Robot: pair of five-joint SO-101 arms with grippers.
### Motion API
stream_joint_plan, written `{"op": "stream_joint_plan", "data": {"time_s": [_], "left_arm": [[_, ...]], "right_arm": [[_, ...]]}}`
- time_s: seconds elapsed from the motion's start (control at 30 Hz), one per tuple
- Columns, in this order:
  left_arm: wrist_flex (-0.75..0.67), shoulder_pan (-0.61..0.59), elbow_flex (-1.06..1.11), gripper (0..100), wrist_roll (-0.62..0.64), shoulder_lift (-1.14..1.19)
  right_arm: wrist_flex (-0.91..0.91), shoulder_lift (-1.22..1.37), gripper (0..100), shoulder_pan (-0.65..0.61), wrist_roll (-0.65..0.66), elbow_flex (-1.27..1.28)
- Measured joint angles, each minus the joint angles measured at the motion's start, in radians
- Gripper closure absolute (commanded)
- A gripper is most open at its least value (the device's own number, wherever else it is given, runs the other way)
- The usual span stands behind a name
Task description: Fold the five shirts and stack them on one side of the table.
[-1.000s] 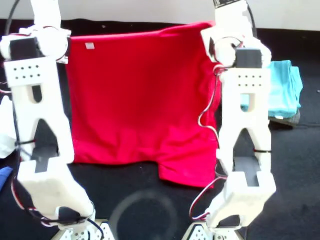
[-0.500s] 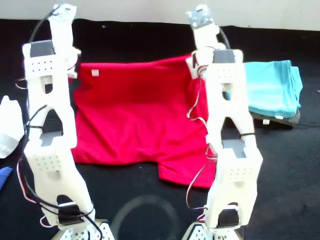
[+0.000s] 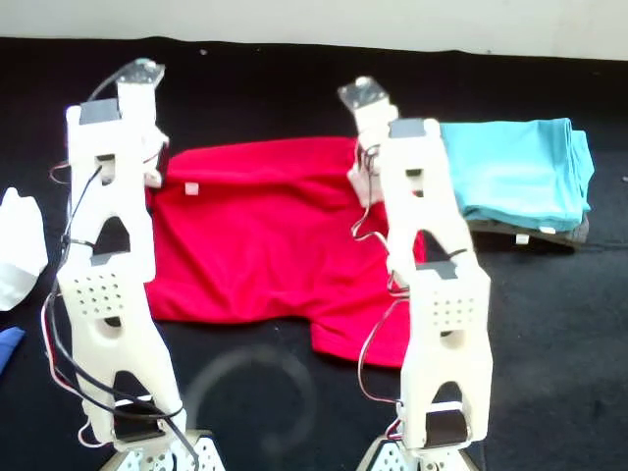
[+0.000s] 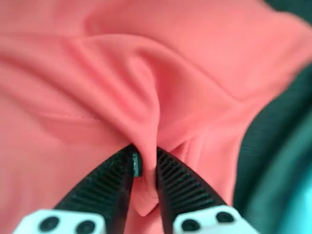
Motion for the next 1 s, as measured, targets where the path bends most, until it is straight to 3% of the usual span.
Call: {"op": "stream_joint_plan", "data": {"time_s": [0.3, 0.4, 0.63, 1.0], "left_arm": [[0.014, 0.0, -0.017, 99, 0.0, -0.037], [-0.038, 0.0, -0.068, 99, 0.0, -0.097], [-0.324, -0.009, -0.11, 99, 0.002, -0.121], [-0.715, -0.008, 0.207, 99, 0.002, -0.121]], "right_arm": [[0.126, 0.012, 99.2, 0.015, 0.0, -0.25], [0.166, 0.021, 99.2, 0.023, 0.0, -0.382], [0.169, 0.021, 99.2, 0.023, 0.0, -0.454], [0.092, 0.158, 99.2, 0.023, 0.0, -0.466]]}}
